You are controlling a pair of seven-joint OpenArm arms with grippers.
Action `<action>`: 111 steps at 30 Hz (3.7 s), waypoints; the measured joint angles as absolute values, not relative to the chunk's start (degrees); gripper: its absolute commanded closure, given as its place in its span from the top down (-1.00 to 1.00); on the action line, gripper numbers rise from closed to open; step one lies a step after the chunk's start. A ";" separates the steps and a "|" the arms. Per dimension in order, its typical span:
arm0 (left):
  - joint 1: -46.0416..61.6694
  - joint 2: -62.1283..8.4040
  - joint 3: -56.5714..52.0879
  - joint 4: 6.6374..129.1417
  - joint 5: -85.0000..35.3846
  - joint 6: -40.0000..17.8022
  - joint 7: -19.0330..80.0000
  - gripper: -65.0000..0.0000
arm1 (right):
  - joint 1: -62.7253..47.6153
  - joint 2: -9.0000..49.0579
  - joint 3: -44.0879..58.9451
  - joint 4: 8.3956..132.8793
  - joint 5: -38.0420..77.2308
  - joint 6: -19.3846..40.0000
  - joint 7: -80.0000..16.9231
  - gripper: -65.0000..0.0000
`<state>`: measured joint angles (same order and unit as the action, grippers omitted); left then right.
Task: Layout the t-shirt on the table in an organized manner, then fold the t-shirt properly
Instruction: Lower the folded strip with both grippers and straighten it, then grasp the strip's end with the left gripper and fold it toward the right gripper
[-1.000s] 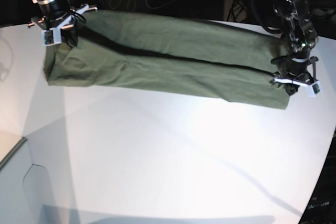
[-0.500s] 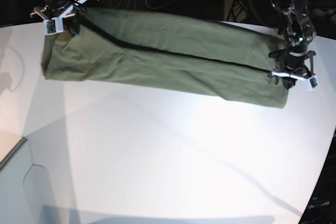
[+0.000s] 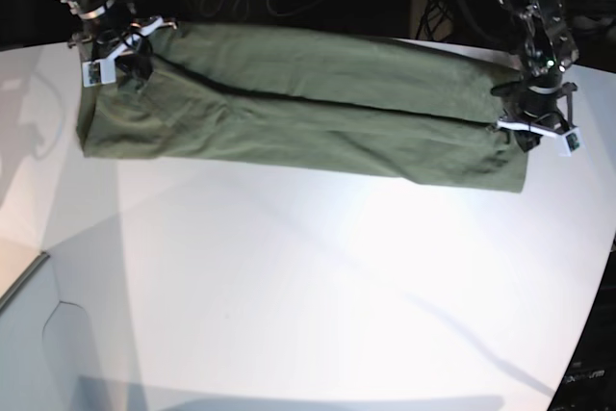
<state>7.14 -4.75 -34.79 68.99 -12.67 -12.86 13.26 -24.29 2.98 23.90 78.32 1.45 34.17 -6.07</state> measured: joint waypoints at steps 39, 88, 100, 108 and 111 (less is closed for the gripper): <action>9.58 -1.41 -35.38 70.06 -13.08 -21.74 17.26 -0.99 | -15.57 6.85 23.97 70.32 1.98 34.70 -5.10 -1.00; 2.50 8.03 23.86 68.23 3.60 -5.34 18.15 -0.99 | -14.61 4.58 24.27 70.22 1.87 34.26 -5.04 -1.00; 4.38 8.03 24.10 72.84 3.46 -5.41 18.44 0.00 | -14.63 4.58 24.27 70.22 1.91 34.26 -5.02 -1.00; 8.75 4.29 23.83 84.66 3.20 -5.78 18.20 -0.24 | -14.66 4.60 24.25 70.22 1.98 34.28 -4.99 -1.00; 9.93 0.84 23.03 84.75 3.44 -5.34 18.68 -0.43 | -14.63 4.58 24.25 70.22 1.93 34.26 -5.04 -1.00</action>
<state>9.93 0.84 23.03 84.75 3.44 -5.34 18.68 -14.63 4.58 24.25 70.22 1.93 34.26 -5.04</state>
